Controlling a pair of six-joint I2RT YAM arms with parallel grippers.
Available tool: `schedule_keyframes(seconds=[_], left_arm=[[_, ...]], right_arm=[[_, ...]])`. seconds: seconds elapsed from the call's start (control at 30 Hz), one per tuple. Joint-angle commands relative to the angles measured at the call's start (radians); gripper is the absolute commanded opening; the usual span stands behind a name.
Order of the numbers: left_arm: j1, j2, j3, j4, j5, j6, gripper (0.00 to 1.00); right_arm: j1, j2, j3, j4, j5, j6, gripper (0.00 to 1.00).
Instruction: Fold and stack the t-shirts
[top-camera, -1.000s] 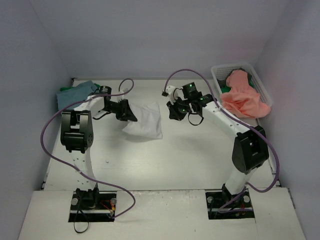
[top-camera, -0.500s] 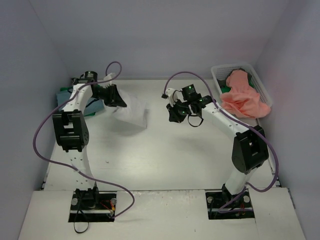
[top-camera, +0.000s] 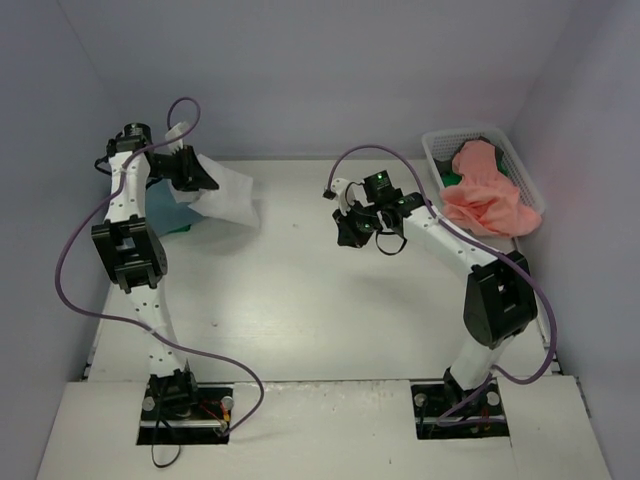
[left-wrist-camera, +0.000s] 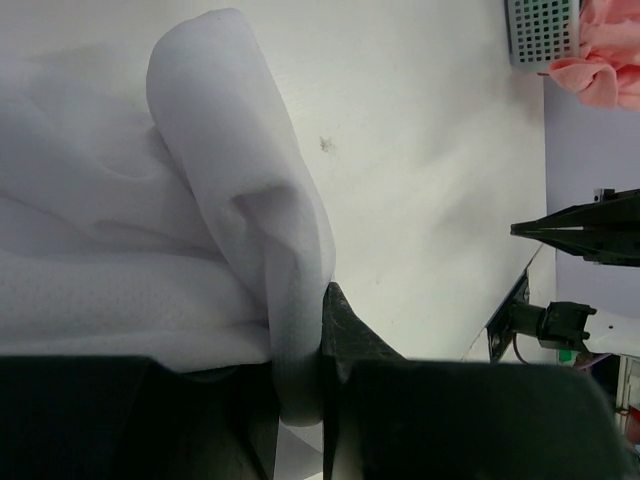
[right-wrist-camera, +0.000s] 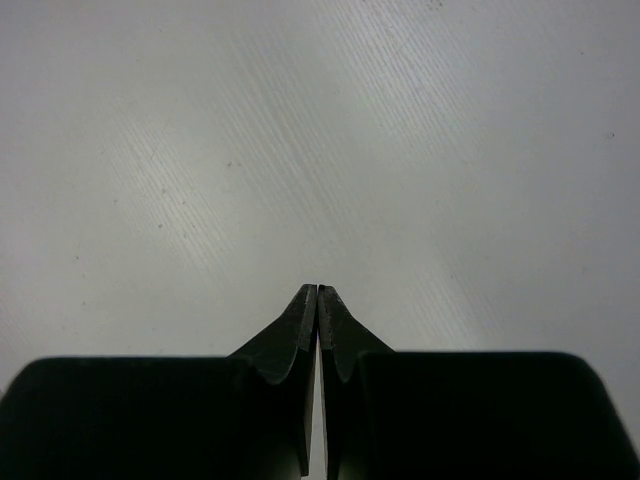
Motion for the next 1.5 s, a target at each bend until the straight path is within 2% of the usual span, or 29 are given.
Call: schedule_keyframes(seconds=[0.0,0.2,0.37,0.5,0.67,0.93,1.23,1.47], left_arm=[[0.001,-0.029,0.098,-0.028,0.084,-0.01,0.0],[-0.002,0.066,0.273,-0.032,0.096,-0.082,0.0],[-0.004,0.103,0.318,-0.032,0.047,-0.09,0.0],[-0.007,0.072,0.298,-0.06,-0.068,-0.024,0.0],[-0.021,0.013,0.272,-0.072,-0.096,0.062,0.0],[-0.033,-0.047,0.307,-0.081,-0.228,0.174,0.0],[-0.027,-0.095,0.295,-0.081,-0.442,0.365,0.0],[0.053,-0.057,0.29,-0.083,-0.455,0.428,0.0]], right_arm=[[-0.005,-0.046,0.004,0.033,-0.031,0.01,0.0],[-0.005,-0.043,0.005,0.033,-0.035,0.011,0.0],[-0.005,-0.043,0.002,0.032,-0.045,0.013,0.0],[-0.003,-0.04,0.002,0.032,-0.052,0.013,0.0],[0.0,-0.04,0.004,0.03,-0.054,0.013,0.0],[0.0,-0.042,-0.001,0.029,-0.06,0.011,0.0],[0.0,-0.04,-0.002,0.022,-0.077,0.011,0.0],[0.0,-0.034,-0.002,0.018,-0.088,0.011,0.0]])
